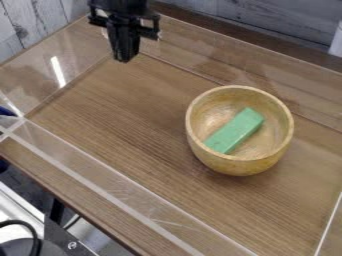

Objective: Put the green block in the brown bowl

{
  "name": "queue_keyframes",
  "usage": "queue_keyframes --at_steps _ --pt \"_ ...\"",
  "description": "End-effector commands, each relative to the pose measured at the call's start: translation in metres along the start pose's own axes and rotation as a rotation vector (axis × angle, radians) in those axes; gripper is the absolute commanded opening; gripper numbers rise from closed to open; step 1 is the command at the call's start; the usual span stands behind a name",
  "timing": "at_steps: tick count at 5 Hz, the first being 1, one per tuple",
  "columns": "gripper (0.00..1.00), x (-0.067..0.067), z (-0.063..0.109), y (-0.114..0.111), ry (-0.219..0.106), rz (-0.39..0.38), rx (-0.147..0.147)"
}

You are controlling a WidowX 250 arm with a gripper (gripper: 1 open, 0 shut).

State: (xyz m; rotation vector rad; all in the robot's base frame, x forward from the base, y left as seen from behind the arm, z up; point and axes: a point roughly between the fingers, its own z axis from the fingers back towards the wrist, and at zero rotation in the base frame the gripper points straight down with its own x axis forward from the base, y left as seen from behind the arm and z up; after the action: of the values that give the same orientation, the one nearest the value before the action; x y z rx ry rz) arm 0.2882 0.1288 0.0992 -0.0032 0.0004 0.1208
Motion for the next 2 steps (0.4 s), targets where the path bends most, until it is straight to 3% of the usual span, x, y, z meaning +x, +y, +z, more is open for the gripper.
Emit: queue_keyframes --at_steps 1,2 --pt "0.0 0.006 -0.003 0.002 -0.034 -0.011 0.027" --pt "0.0 0.008 -0.022 0.003 -0.019 -0.016 0.038"
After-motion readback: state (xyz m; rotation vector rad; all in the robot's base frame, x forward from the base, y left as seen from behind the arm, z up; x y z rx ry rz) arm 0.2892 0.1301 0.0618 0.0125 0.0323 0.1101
